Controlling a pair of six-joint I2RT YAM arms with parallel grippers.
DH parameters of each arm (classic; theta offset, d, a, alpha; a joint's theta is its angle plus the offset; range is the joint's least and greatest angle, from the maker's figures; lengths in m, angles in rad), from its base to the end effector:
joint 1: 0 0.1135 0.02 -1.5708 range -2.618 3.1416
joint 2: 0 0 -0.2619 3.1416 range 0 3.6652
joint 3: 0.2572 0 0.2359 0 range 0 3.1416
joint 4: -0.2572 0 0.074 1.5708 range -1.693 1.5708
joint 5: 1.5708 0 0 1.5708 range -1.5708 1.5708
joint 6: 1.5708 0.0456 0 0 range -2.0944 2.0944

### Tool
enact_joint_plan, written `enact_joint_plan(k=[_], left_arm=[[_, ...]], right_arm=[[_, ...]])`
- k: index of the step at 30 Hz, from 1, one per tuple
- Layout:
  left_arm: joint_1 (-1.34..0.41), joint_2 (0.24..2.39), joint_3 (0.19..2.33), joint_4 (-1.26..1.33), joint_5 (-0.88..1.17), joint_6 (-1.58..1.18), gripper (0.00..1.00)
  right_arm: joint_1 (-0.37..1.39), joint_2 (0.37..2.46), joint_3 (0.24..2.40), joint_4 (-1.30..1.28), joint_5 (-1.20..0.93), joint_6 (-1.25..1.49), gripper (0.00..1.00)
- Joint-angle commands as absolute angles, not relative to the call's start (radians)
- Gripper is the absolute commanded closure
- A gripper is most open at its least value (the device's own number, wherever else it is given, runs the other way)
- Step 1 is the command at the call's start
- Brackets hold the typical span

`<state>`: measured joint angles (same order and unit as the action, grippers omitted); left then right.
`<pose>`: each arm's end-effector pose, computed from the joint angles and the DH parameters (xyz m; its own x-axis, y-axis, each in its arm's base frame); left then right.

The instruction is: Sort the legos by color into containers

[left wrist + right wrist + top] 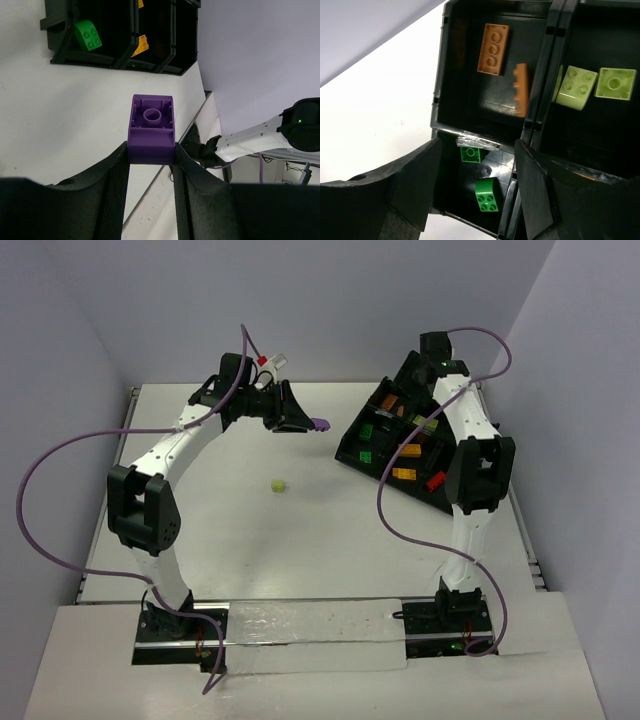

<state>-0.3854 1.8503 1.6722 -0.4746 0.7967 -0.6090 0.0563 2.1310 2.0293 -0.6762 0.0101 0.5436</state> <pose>0.3691 -0.1849 0.3196 -0.9131 -0.0611 -0.4032 0.3254 0.4868 -0.8107 0.4767 0.0264 0.2880 -0.6251 0.4828 -0.6134 0.3204 0.8752 0.3624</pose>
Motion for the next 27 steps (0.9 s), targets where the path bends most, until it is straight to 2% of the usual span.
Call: enact_joint_plan(k=[1,3,6,8,13,19,27], left_arm=[[-0.388,1.862,1.733,-0.443,0.828,-0.62,1.0],[-0.387,1.863,1.735,-0.432,0.832,-0.633,1.0],[-0.385,1.869,1.723,-0.361,0.867,-0.673,1.0],[-0.383,1.871,1.715,-0.319,0.909,-0.707,1.0],[-0.374,1.879,1.686,-0.149,1.096,-0.762,1.0],[-0.373,1.868,1.64,0.009,1.232,-0.845,1.0],[-0.373,1.868,1.63,0.063,1.239,-0.88,1.0]], right_arm=[[0.058,1.973,1.967,-0.626,-0.124,0.512,0.36],[0.063,1.869,1.843,-0.559,-0.244,0.499,0.37],[0.097,1.76,1.692,-0.404,-0.6,0.45,0.35],[0.115,1.713,1.616,-0.37,-0.727,0.439,0.34],[0.138,1.678,1.565,-0.339,-1.029,0.422,0.3],[0.151,1.727,1.632,-0.404,-1.144,0.39,0.28],[0.169,1.758,1.635,-0.331,-1.244,0.453,0.28]])
